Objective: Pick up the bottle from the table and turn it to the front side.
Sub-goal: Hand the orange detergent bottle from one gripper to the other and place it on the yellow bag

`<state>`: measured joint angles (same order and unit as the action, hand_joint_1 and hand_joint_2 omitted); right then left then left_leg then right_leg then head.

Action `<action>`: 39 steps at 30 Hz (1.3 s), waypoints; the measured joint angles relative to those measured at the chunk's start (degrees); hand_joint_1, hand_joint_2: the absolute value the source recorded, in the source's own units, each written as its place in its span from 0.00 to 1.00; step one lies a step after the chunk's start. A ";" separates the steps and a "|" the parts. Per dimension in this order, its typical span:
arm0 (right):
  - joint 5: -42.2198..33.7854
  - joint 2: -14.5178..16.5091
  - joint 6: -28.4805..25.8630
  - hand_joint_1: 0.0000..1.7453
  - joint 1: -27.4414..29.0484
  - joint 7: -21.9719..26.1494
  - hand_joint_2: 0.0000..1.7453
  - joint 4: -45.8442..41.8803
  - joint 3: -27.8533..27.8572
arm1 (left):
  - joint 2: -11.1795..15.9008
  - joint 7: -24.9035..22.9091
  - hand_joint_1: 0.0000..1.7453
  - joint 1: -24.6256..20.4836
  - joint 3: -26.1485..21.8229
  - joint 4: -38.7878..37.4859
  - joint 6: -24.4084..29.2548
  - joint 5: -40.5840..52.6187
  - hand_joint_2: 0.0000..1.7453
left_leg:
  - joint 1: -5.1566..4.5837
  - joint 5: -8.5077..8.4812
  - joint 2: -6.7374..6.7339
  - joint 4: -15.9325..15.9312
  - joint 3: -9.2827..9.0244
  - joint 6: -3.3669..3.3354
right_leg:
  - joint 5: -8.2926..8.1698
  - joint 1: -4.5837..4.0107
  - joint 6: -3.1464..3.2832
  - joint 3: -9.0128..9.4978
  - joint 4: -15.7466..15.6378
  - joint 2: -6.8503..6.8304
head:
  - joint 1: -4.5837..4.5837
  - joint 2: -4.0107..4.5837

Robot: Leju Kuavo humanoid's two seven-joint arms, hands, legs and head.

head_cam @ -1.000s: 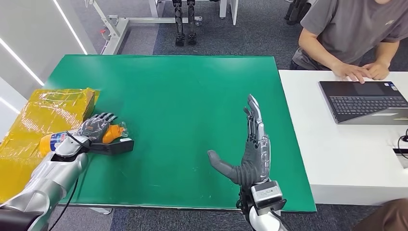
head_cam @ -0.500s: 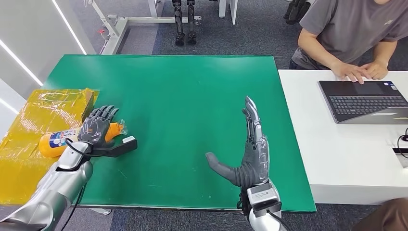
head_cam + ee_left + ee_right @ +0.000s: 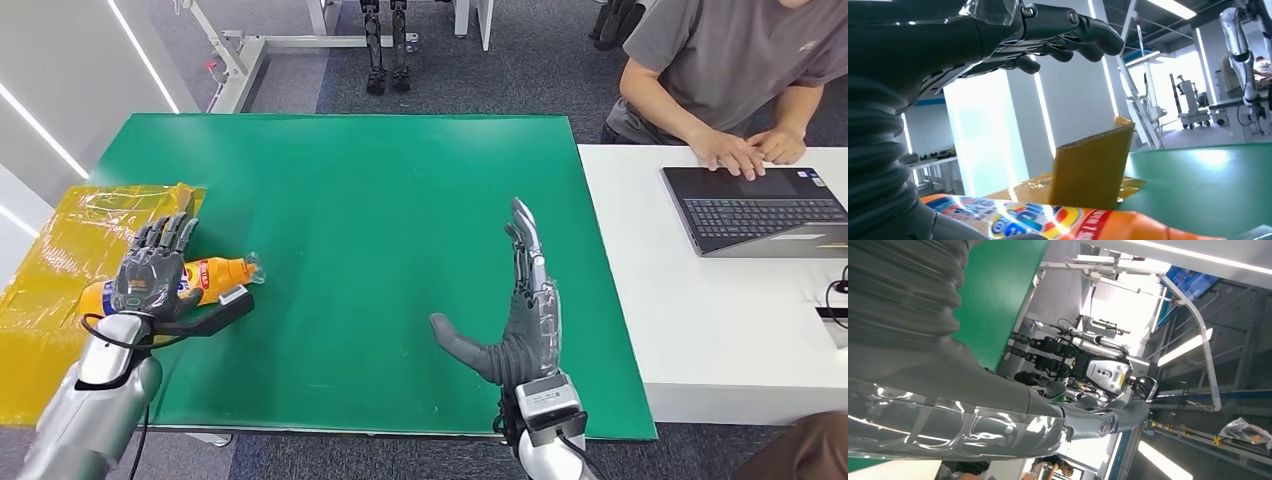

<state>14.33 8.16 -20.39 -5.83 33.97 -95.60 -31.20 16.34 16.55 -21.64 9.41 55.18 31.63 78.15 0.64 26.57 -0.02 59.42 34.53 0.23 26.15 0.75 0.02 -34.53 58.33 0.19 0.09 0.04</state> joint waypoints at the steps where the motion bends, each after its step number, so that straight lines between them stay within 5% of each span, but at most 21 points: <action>1: 0.01 0.01 -0.01 0.00 0.02 0.00 1.00 0.01 0.06 | 0.04 0.06 0.00 1.74 -1.13 2.50 0.01 0.16 1.00 | 0.00 0.01 -0.01 0.00 0.00 0.01 | 0.01 0.00 0.01 -0.02 -0.01 0.01 | 0.01 0.00; 5: -0.01 0.02 -0.03 0.00 0.06 -0.08 1.00 0.04 0.26 | -1.03 4.83 0.00 7.19 -5.14 11.98 2.83 -7.86 1.00 | -0.01 0.03 0.04 0.01 0.02 0.02 | 0.04 0.00 -0.02 -0.04 -0.05 -0.04 | 0.01 0.00; 8: -0.09 0.15 -0.31 0.00 0.05 -0.28 1.00 0.23 0.31 | -4.42 13.52 0.00 9.93 -6.03 19.90 2.52 -28.66 1.00 | -0.02 0.04 0.12 0.01 0.03 0.01 | 0.04 0.02 -0.02 0.01 -0.07 -0.13 | 0.00 0.00; 13: -0.10 0.23 -0.77 0.00 0.12 -0.64 1.00 0.41 0.33 | -11.74 19.67 0.00 14.50 -5.40 31.06 -8.45 -60.84 1.00 | -0.05 0.06 0.06 0.03 0.02 -0.02 | 0.02 0.04 -0.04 0.03 -0.10 -0.08 | 0.00 0.00; 19: -0.08 0.21 -0.64 0.00 0.11 -0.58 1.00 1.14 0.33 | -18.10 21.17 0.00 18.30 -3.48 38.50 -19.16 -78.03 1.00 | -0.03 0.07 0.09 0.03 0.03 -0.03 | 0.03 0.02 -0.04 0.02 -0.10 -0.11 | 0.00 0.00; 28: 2.52 0.19 -4.03 0.00 0.12 -1.11 1.00 1.62 0.51 | -25.07 21.71 0.00 15.45 1.80 39.79 -19.87 -79.36 1.00 | -0.03 0.05 0.08 0.03 -0.01 -0.02 | 0.00 0.02 -0.02 0.03 -0.08 -0.10 | -0.01 0.00; 33: 3.97 0.15 -5.81 0.00 1.07 -1.98 1.00 0.24 1.12 | -26.45 21.24 0.00 15.24 4.56 39.18 -9.69 -66.41 1.00 | -0.03 0.07 0.10 0.03 0.00 -0.02 | 0.02 0.02 -0.03 0.01 -0.09 -0.11 | 0.00 0.00; 39: 4.78 -0.30 -7.01 0.00 4.21 -2.09 1.00 -1.69 2.46 | -27.00 21.85 0.00 16.76 6.59 37.60 -3.50 -60.45 1.00 | -0.03 0.12 0.09 0.02 0.01 -0.05 | 0.05 0.02 -0.04 0.00 -0.09 -0.09 | 0.00 0.00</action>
<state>19.11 7.86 -27.40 -1.62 31.87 -97.29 -28.73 -10.66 38.40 -4.88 16.00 92.78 28.13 17.70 0.62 26.69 0.06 59.44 34.54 0.18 26.20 0.77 -0.02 -34.54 58.24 0.10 0.09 0.04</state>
